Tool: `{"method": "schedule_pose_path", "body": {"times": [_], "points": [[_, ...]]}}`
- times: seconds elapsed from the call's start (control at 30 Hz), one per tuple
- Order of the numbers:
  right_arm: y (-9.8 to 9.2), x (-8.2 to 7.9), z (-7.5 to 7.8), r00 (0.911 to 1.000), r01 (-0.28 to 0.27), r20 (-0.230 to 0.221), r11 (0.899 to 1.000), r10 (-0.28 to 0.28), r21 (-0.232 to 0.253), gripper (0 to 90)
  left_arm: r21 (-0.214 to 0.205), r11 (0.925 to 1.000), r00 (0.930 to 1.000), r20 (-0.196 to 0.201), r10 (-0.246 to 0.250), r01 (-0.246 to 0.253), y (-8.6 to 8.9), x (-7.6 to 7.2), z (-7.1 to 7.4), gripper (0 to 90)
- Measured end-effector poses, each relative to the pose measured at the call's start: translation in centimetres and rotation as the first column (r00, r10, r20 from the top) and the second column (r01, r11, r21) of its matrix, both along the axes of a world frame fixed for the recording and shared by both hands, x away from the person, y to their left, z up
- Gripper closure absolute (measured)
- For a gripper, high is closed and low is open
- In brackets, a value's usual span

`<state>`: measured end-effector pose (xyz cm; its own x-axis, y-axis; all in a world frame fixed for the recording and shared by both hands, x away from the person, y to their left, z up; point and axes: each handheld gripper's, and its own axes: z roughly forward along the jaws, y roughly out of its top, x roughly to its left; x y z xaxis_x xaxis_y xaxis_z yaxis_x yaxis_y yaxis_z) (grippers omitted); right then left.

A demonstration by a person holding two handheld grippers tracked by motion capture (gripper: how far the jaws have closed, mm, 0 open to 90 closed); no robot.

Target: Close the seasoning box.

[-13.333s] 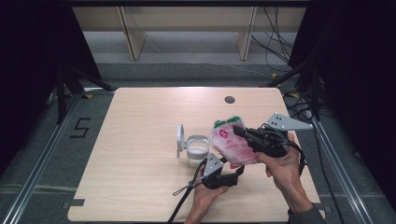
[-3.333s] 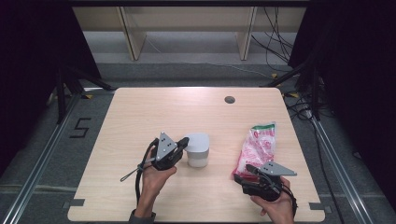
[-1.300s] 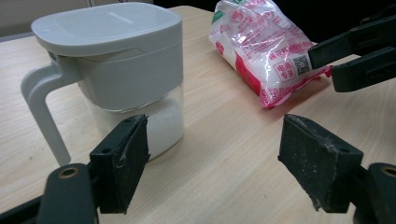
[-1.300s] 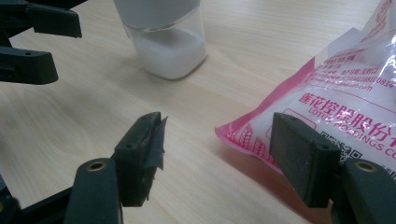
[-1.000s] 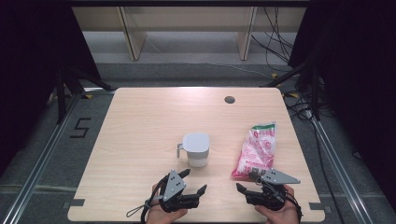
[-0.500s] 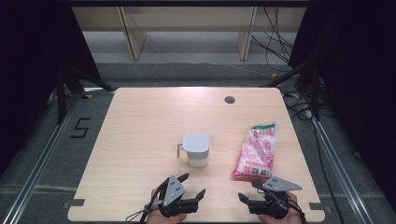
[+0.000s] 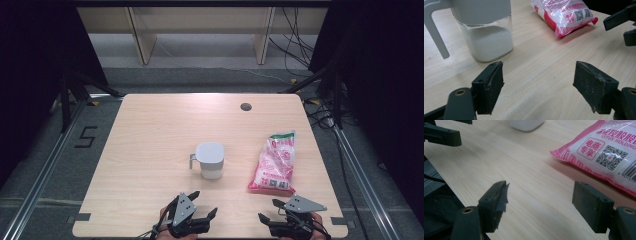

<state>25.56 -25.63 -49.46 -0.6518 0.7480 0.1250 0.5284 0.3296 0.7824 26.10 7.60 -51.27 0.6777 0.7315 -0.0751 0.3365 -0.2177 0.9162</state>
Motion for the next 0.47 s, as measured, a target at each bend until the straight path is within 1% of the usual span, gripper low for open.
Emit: {"method": "schedule_pose_path", "body": {"times": [0.03,0.07,0.1,0.13,0.17,0.2,0.23,0.27,0.3,0.33,0.37,0.4,0.43,0.47], "points": [[-0.04,-0.12,0.06,0.9999,-0.009,-0.009,1.0,0.009,0.02,28.9,0.016,0.9999,1.0,0.005,-0.005,0.005,0.18,0.07,0.03,23.4],[-0.09,-0.15,0.06,0.9999,-0.01,-0.012,1.0,0.011,0.018,28.9,0.016,0.9999,1.0,0.006,-0.004,0.004,0.23,0.1,0.02,23.4],[-0.15,-0.14,0.03,0.9998,-0.015,-0.014,1.0,0.015,0.015,28.9,0.008,0.9999,0.9999,-0.01,0.013,-0.013,0.21,0.0,-0.02,23.3],[-0.02,-0.35,0.1,0.9997,0.005,-0.026,1.0,-0.004,0.023,28.9,-0.003,1.0,0.9999,-0.009,0.009,-0.009,0.22,0.06,-0.07,23.3],[0.01,-0.38,0.09,0.9995,0.006,-0.03,1.0,-0.005,0.028,28.8,0.014,0.9998,0.9999,-0.009,0.014,-0.014,0.37,0.09,-0.02,23.3],[-0.01,-0.39,0.08,0.9995,0.005,-0.03,1.0,-0.005,0.027,28.8,-0.009,0.9997,0.9997,-0.011,0.022,-0.022,0.32,0.08,-0.05,23.3],[-0.01,-0.4,0.07,0.9995,0.005,-0.032,1.0,-0.004,0.027,28.8,-0.018,0.9995,0.9996,-0.009,0.025,-0.025,0.32,0.16,-0.1,23.4],[0.0,-0.41,0.07,0.9995,0.003,-0.032,1.0,-0.002,0.026,28.8,-0.015,0.9995,0.9995,-0.016,0.027,-0.027,0.4,0.17,-0.11,23.3],[-0.12,-0.41,0.13,0.9995,-0.004,-0.031,1.0,0.004,0.006,28.8,0.0,0.9997,0.9996,-0.011,0.025,-0.025,0.5,0.19,-0.07,23.3],[-0.18,-0.25,0.08,0.9998,-0.013,-0.014,1.0,0.013,0.01,28.8,-0.016,0.9995,0.9995,-0.015,0.028,-0.028,0.42,0.21,-0.14,23.3],[-0.18,-0.25,0.08,0.9998,-0.012,-0.014,1.0,0.012,0.007,28.8,-0.008,0.9994,0.9993,-0.021,0.032,-0.032,0.52,0.22,-0.15,23.3],[-0.2,-0.25,0.06,0.9998,-0.012,-0.014,1.0,0.012,0.006,28.8,-0.015,0.9994,0.9995,-0.006,0.032,-0.032,0.54,0.36,-0.21,23.2],[-0.28,-0.22,0.04,0.9998,-0.016,-0.011,1.0,0.016,-0.006,28.8,-0.024,0.9987,0.9987,-0.024,0.045,-0.046,0.58,0.34,-0.19,22.4],[-0.27,-0.23,0.04,0.9998,-0.014,-0.011,1.0,0.014,-0.004,28.8,-0.033,0.9974,0.9974,-0.033,0.064,-0.065,0.67,0.46,-0.22,20.0]]}}
